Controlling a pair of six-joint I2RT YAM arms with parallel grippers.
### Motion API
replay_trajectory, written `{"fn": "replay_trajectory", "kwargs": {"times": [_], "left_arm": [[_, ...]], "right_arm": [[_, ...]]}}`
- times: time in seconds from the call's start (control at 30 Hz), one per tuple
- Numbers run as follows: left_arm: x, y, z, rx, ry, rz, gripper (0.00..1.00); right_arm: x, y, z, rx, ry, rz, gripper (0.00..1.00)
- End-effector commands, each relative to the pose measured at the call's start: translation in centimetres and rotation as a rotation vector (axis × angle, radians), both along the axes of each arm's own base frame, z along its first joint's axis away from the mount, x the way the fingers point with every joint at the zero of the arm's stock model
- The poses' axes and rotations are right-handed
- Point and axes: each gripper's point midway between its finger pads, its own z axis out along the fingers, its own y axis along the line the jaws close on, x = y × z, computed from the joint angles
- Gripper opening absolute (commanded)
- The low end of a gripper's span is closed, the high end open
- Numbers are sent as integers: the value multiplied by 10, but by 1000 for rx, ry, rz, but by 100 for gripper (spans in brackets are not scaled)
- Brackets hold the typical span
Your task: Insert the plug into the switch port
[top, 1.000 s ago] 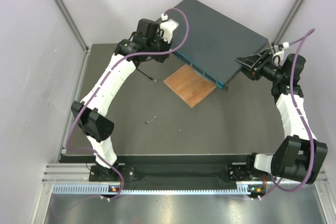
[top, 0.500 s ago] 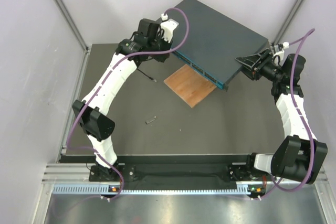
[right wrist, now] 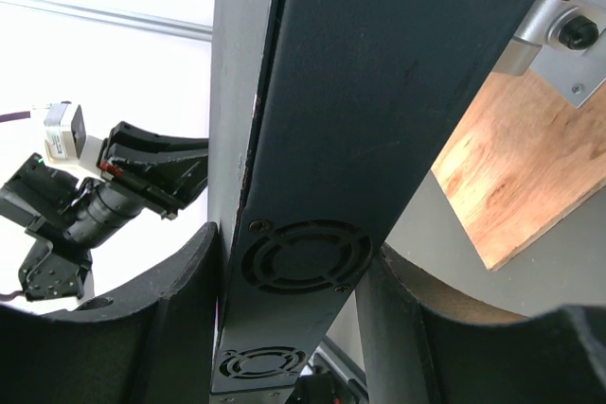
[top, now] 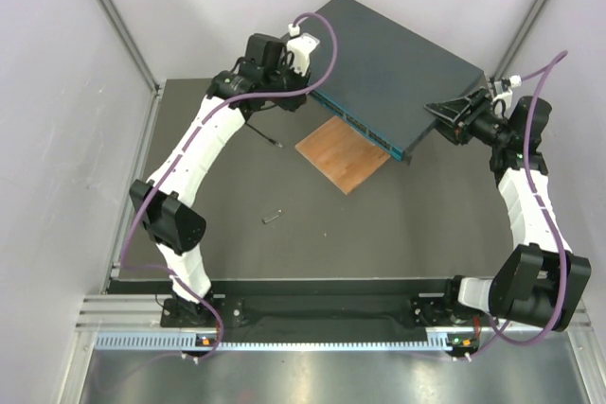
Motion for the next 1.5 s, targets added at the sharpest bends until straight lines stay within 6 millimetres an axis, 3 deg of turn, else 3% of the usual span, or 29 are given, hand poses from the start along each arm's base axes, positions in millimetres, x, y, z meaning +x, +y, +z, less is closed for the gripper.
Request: {"fn": "replay_trajectory", "kwargs": {"times": [0.0, 0.2, 0.23, 0.37, 0.43, 0.53, 0.57, 0.67, 0.77, 1.0, 1.13, 1.47], "left_arm": [[12, -19, 57, -142, -203, -65, 25], [-11, 10, 44, -95, -137, -51, 52], [-15, 13, 42, -89, -128, -52, 60], [-30, 34, 47, -87, -109, -35, 66], [-39, 43, 51, -97, -105, -30, 63], [-43, 57, 50, -103, -97, -4, 46], [-44, 57, 49, -106, -92, -9, 32], [-46, 51, 42, -137, -68, -26, 12], [-43, 42, 38, -172, -51, -42, 0], [-19, 27, 29, -205, -36, -32, 0], [-17, 13, 29, -211, -40, -47, 0], [4, 5, 30, -213, -68, -19, 0]], "right_arm": [[13, 0, 10, -194, -212, 25, 0], [14, -3, 13, -198, -218, 17, 0], [14, -3, 13, -199, -217, 18, 0], [14, -4, 13, -202, -215, 16, 0], [14, -4, 12, -204, -214, 16, 0], [15, -4, 11, -208, -212, 14, 0], [16, -5, 11, -208, -211, 11, 0], [17, -5, 9, -208, -206, 9, 0], [17, -5, 8, -207, -204, 10, 0], [17, -5, 8, -209, -199, 8, 0], [18, -5, 6, -212, -196, 11, 0], [19, -5, 3, -212, -189, 14, 0]]}}
